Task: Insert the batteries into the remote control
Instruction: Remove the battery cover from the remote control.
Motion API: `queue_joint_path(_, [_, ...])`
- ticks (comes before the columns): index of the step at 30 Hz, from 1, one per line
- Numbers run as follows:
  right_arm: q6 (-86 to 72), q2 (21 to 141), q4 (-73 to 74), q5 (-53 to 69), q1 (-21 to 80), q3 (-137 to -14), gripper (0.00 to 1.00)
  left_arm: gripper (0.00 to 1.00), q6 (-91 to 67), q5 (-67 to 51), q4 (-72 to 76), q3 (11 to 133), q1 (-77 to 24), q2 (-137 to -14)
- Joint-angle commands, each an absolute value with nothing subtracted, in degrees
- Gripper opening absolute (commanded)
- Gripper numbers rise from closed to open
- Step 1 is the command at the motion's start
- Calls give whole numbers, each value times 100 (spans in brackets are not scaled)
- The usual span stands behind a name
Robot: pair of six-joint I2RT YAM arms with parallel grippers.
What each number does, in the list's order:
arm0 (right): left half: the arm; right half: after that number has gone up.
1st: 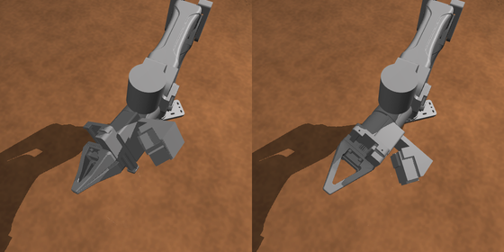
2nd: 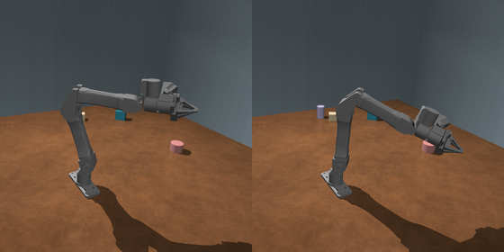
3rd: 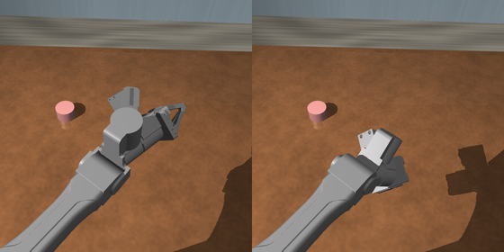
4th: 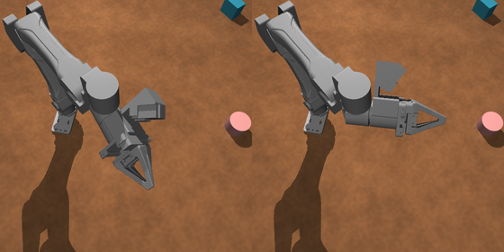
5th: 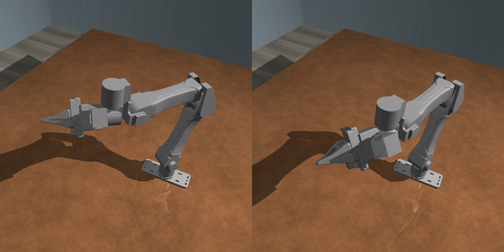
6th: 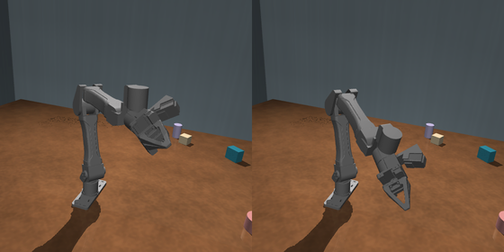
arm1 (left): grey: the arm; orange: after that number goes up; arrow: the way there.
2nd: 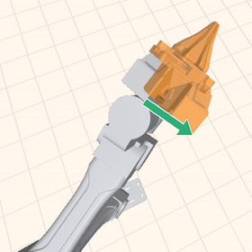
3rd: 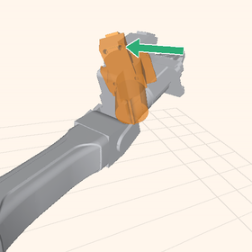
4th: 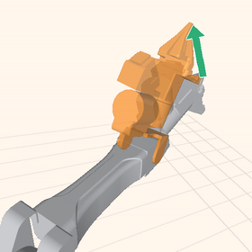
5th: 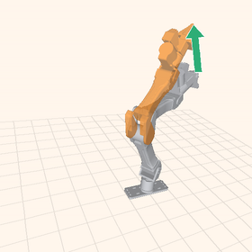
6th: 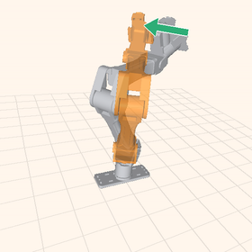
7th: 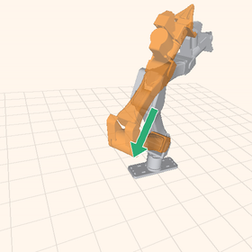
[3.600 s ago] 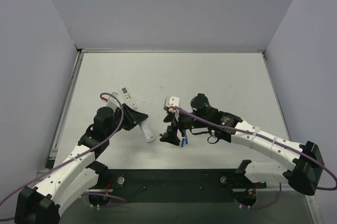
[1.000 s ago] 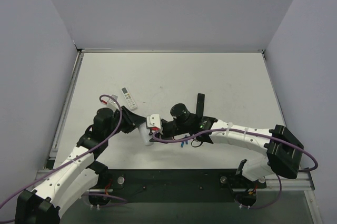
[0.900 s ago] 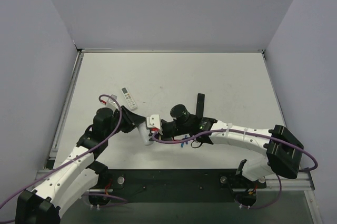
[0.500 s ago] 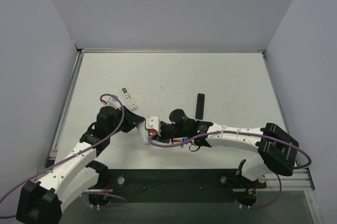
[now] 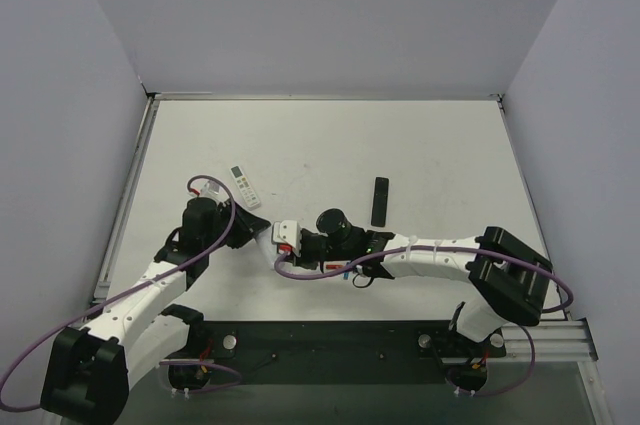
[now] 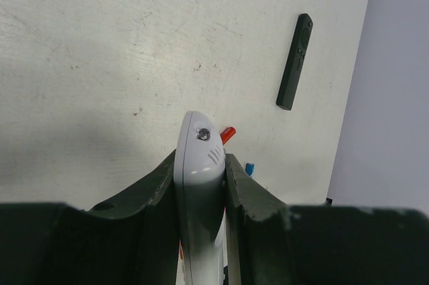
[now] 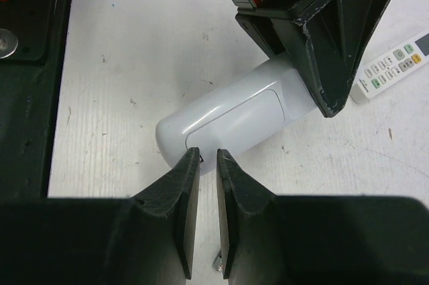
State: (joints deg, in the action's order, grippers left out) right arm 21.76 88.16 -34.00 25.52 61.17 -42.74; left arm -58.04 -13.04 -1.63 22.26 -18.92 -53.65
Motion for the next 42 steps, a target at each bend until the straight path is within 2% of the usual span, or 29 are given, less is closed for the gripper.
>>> queue_joint_path(1, [2145, 8912, -4254, 2153, 5846, -4298, 12, 0, -5766, -2267, 202, 2197, -1881, -5353])
queue_joint_path(11, [2066, 9035, -4403, 2030, 5740, -4377, 11, 0, -5634, -2364, 9, 2188, -1881, -5264])
queue_joint_path(25, [2057, 9263, -4359, 2057, 5678, -4412, 11, 0, -5194, -1636, -167, 2215, -1819, -5924])
queue_joint_path(35, [2004, 9782, -4280, 2145, 5669, -4544, 13, 0, -5221, -853, 307, 2285, -1740, -6503])
queue_joint_path(39, [1802, 9651, -4324, 2040, 5572, -4448, 14, 0, -5089, -747, 369, 2355, -1679, -6609])
queue_joint_path(42, [1513, 9291, -4044, 1653, 5537, -4403, 22, 0, -5036, -791, 474, 2242, -1679, -6329])
